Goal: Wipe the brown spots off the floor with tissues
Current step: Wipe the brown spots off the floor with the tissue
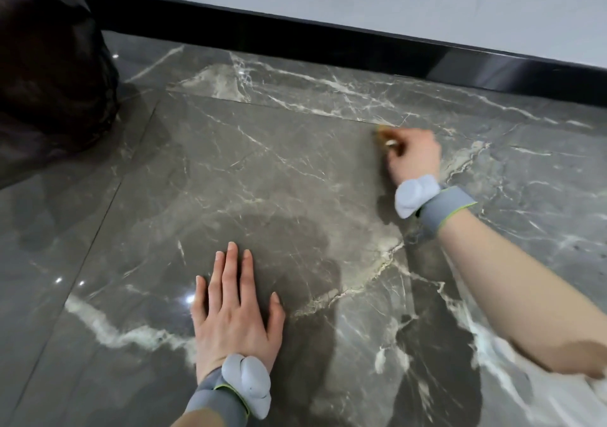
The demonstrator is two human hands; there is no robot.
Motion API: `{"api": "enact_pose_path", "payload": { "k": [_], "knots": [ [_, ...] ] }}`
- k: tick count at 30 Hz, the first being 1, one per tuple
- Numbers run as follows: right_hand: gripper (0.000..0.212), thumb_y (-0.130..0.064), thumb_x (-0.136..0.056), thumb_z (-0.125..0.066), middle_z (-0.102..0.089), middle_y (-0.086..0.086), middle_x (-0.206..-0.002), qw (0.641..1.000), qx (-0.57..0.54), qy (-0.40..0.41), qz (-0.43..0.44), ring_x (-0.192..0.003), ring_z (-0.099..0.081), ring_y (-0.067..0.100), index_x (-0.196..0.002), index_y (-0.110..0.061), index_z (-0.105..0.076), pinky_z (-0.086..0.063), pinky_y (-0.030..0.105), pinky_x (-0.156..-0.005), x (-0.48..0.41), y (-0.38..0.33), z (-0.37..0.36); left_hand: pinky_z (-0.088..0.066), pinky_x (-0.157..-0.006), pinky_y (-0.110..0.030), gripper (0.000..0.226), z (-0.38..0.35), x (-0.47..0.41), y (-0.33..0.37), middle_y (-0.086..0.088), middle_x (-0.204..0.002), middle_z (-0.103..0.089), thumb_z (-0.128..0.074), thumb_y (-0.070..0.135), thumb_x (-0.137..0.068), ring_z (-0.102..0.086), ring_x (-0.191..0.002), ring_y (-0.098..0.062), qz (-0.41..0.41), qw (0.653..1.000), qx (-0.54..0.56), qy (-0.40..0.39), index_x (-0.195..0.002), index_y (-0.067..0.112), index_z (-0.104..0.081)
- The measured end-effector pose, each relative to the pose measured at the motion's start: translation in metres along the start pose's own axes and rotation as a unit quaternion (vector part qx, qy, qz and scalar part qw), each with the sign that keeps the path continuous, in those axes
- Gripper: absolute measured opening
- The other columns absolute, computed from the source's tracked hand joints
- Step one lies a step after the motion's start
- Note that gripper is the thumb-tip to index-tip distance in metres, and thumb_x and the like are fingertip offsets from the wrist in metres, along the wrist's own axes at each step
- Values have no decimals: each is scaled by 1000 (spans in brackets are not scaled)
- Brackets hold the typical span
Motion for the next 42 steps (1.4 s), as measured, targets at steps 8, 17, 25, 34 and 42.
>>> {"api": "enact_pose_path", "payload": {
  "k": [8, 17, 25, 34, 42],
  "knots": [
    [39, -4, -87, -45, -63, 14, -117, 997, -16, -35, -64, -111, -52, 34, -121, -15, -59, -34, 29, -96, -20, -25, -17, -9, -113, -39, 67, 0, 2, 0, -8, -150, -32, -34, 44, -84, -23, -138, -21, -3, 1000, -4, -3, -140, 7, -37],
    [12, -4, -81, -62, -66, 5, -76, 936, -294, -192, 36, -64, -58, 10, -91, -9, -66, -48, 18, -68, 58, -101, -36, -14, -111, -43, 67, 2, 1, 0, -10, -148, -35, -34, 44, -83, -26, -137, -23, -2, 1000, 2, 6, -138, 5, -41],
    [13, -11, -86, -61, -67, -4, -68, 921, -322, 2, -217, -51, -54, -5, -98, -11, -67, -46, 15, -59, 34, 42, 31, -10, -113, -40, 68, 2, 1, 1, -10, -149, -34, -34, 44, -83, -25, -137, -22, -3, 1000, 3, 5, -138, 5, -41],
    [24, -10, -93, -47, -53, 26, -101, 998, -4, 59, -7, -86, -54, 38, -105, 2, -64, -35, 31, -79, 36, 28, 24, -5, -114, -38, 67, 4, 1, 1, -11, -149, -34, -34, 43, -84, -24, -137, -23, -7, 1000, -1, 9, -139, 5, -39],
    [21, -10, -85, -51, -66, 17, -86, 971, 7, 23, 238, -79, -52, 31, -97, -1, -65, -32, 30, -76, 94, -48, -2, -6, -114, -37, 67, 4, 1, 2, -10, -149, -34, -34, 43, -84, -24, -138, -22, -5, 1000, 3, 11, -138, 5, -39]
  ]
}}
Point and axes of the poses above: each hand's wrist, its own x-axis away from the middle knuckle, its own z-axis out of the back of the hand, y = z × x, the point moved 7 cm from there along -x, towards the middle knuckle
